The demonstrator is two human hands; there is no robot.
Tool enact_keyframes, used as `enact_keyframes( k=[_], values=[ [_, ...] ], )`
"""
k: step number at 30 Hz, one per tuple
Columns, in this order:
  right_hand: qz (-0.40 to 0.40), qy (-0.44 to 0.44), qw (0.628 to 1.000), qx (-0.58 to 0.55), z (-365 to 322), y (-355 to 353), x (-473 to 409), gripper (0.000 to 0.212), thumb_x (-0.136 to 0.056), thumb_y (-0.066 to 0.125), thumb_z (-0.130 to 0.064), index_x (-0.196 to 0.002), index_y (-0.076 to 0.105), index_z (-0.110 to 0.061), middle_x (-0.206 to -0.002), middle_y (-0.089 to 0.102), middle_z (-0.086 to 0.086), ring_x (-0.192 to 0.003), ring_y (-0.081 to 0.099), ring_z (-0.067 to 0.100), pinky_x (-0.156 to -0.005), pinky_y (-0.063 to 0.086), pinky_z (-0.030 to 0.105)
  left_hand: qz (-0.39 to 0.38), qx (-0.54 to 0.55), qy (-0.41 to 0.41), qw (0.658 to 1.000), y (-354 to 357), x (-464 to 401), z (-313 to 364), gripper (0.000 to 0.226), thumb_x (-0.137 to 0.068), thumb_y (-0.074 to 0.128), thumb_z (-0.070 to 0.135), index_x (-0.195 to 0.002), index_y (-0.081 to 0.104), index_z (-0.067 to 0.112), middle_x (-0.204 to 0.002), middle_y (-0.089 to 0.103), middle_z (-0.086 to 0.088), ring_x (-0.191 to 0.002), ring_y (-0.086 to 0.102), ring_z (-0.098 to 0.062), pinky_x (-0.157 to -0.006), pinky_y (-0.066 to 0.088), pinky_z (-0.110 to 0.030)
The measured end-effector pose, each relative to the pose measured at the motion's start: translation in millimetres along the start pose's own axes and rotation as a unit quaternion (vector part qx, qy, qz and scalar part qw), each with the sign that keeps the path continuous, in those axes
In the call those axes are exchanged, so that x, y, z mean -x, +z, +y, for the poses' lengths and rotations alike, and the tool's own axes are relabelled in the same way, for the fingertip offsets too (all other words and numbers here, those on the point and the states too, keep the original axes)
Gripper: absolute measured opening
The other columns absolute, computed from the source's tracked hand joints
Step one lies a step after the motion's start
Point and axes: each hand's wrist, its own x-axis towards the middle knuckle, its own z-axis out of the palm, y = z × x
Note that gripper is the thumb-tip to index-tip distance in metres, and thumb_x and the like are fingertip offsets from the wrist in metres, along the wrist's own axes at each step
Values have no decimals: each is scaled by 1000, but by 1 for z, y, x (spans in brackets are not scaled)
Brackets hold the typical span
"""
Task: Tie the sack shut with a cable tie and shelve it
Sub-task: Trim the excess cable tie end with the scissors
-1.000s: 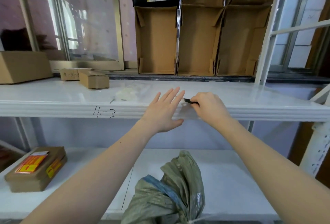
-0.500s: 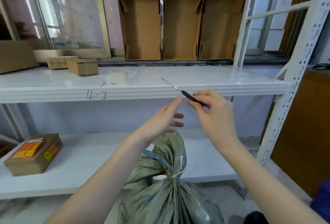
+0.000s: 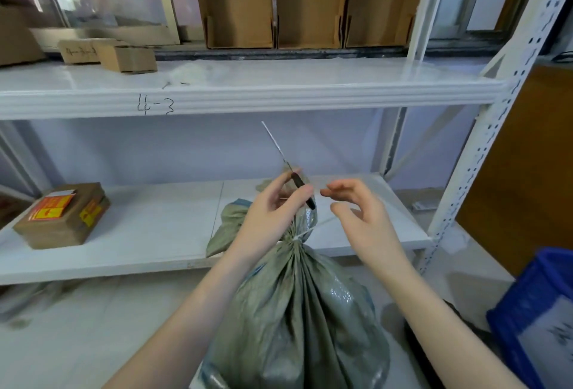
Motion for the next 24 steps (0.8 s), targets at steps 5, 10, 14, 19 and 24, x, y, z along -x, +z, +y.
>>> enact_keyframes(
  k=[5,10,14,19,24],
  values=[
    [-50,43,998,20,16,0,-9,14,-88,54,-11,-88,64,-21,-69,63,-14,-60,54,-7,-59,40,7,-84,-69,25,994,6,-4,-19,44,-84,63,45,-126,52,40,-89,67,18,-91,60,1,-93,43,-26],
    [-101,107,989,-17,32,0,-18,19,-89,55,-15,-76,66,-22,-49,61,-14,-47,47,1,-48,37,11,-119,-71,25,990,8,-12,-43,52,-89,53,49,-138,42,34,-97,66,25,-97,57,6,-100,41,-21],
    [-114,129,985,-17,54,4,-19,8,-85,60,-10,-80,64,-14,-73,60,12,-46,46,3,-48,36,16,-93,-58,-17,994,0,-20,-59,49,-87,30,58,-127,53,40,-112,64,19,-108,57,3,-101,40,-18],
    [-148,116,982,19,86,8,-11,12,-83,66,-17,-82,60,-7,-77,51,11,-70,44,18,-59,34,24,-33,-174,-2,984,-22,-32,-88,26,-94,53,16,-109,61,36,-102,70,12,-102,63,-8,-100,47,-36],
    [-152,117,979,63,100,-2,-12,25,-80,66,-32,-81,60,-7,-75,56,10,-69,46,17,-65,35,30,-55,-241,18,969,-22,-35,-97,27,-88,63,12,-110,68,27,-103,72,13,-99,65,-2,-96,50,-32]
  ],
)
